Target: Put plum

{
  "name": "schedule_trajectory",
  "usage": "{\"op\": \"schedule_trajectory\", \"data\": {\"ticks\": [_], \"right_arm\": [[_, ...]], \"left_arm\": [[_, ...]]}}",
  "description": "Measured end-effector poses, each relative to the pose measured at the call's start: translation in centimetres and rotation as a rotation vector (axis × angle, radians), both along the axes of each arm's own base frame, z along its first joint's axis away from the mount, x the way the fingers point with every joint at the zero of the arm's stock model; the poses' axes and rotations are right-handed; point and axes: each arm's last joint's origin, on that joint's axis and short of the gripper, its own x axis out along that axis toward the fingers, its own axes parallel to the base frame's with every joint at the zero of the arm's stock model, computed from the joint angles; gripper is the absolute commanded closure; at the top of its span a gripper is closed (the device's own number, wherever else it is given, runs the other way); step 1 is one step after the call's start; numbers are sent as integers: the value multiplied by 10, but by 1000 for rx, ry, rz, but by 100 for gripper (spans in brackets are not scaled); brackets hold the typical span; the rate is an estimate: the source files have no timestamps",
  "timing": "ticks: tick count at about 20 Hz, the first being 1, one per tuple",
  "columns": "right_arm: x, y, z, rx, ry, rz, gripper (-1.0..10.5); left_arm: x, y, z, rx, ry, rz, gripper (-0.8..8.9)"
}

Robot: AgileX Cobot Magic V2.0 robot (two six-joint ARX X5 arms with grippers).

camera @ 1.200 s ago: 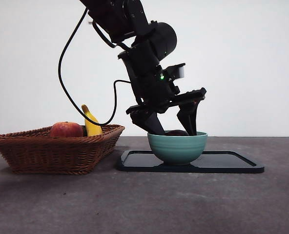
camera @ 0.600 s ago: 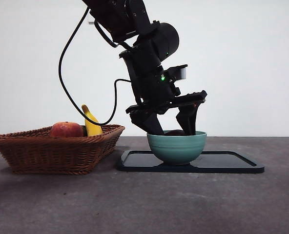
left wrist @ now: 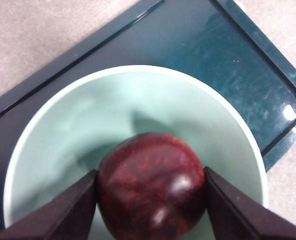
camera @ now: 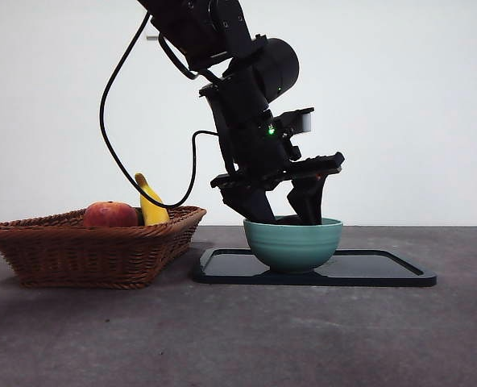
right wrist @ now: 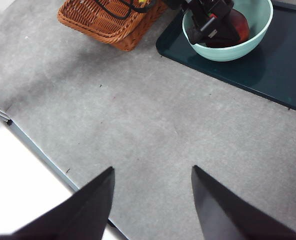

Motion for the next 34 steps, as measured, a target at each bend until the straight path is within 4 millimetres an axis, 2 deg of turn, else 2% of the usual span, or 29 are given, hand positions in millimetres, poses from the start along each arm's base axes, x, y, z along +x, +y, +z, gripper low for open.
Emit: {"op": "schedule_trajectory", "data": {"ticks": [3, 6, 8, 12, 16, 20, 22, 27, 30, 34], "right_arm": [[0, 0, 0, 0, 0, 0, 703], [0, 0, 0, 0, 0, 0, 703], [0, 0, 0, 0, 0, 0, 703], [0, 0, 0, 0, 0, 0, 703], [0, 0, 0, 0, 0, 0, 703], [0, 0, 0, -1, -1, 0, 702], [0, 0, 0, -1, -1, 0, 703], [0, 0, 0, -1, -2, 0, 702], [0, 0, 0, -2, -3, 1, 702], [0, 0, 0, -9, -14, 11, 702]], "left_arm": [[0, 0, 1, 5, 5, 0, 577], [2, -2, 11, 14, 16, 0, 574], [4, -4, 28, 2, 2, 0, 574], [6, -5, 77, -32, -44, -6, 574], [6, 4, 126, -65, -87, 5, 574], [3, 35, 161, -78, -114, 49, 574], [-8, 59, 189, -95, -139, 77, 574], [-57, 123, 260, -142, -213, 143, 574], [-86, 155, 282, -131, -207, 180, 574], [-121, 182, 299, -116, -195, 199, 574]]}}
